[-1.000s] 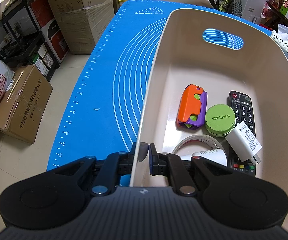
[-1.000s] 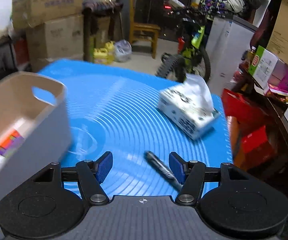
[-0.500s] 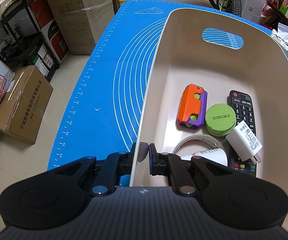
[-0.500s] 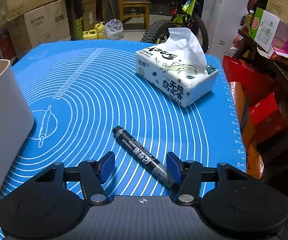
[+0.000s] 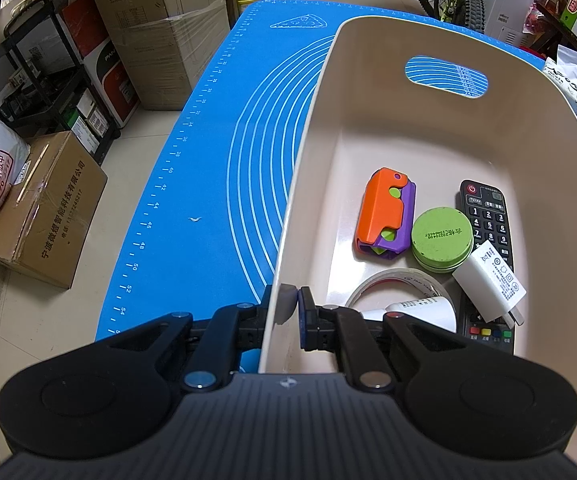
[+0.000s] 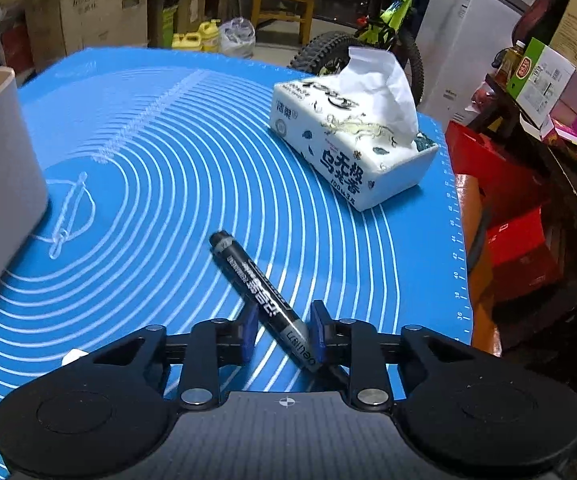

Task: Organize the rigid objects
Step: 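Grasp the black marker by its middle with the right gripper, then carry the black marker into the basket and open the right gripper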

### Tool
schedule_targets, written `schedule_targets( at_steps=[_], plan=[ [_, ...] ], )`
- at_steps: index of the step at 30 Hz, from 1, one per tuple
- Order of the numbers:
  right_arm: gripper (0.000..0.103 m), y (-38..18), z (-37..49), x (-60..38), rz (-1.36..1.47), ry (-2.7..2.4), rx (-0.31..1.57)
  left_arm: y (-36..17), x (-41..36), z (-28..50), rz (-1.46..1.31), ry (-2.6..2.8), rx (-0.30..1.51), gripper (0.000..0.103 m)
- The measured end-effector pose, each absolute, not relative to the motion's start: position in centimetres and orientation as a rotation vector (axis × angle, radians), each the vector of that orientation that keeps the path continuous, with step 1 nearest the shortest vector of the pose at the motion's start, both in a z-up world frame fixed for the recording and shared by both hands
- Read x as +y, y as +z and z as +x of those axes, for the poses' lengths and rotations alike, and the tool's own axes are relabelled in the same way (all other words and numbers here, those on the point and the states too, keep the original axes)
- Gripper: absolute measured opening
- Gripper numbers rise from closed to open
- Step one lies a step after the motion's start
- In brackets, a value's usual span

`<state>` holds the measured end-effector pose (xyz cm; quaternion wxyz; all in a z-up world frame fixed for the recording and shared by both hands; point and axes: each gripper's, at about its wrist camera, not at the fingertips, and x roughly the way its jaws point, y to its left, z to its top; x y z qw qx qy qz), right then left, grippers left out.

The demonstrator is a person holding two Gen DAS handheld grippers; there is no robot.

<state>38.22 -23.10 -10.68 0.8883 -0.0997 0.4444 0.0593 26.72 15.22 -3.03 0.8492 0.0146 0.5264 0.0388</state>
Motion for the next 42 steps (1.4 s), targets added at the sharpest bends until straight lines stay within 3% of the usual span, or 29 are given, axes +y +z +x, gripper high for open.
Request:
schedule_targets(
  at_steps=[6,7,11,13,22,42],
  plan=[
    [0.048,-10.8,38.4,-24.5,-0.152,0.15,0.929,-3.0,15.2,26.7,0.03,0.082,1.109,0.012],
    [0.041,-10.8,38.5,-24.7,-0.14,0.15,0.935,-3.0,15.2,26.7,0.03,0.082,1.109,0.012],
    [0.036,-10.6,38.2,-24.3,-0.159,0.164,0.944,-3.0,15.2,26.7,0.03,0.082,1.109,0.012],
    [0.026,-10.2,37.8,-24.4,-0.157,0.201,0.948,-3.0,15.2,26.7,0.031,0.082,1.109,0.012],
    [0.024,-8.8,36.5,-23.5,-0.147,0.242,0.92,-3.0,15.2,26.7,0.03,0.082,1.109,0.012],
    [0.024,4.9,28.9,-10.8,-0.222,0.467,0.599,-2.9,15.3,26.7,0.027,0.085,1.11,0.012]
  ],
)
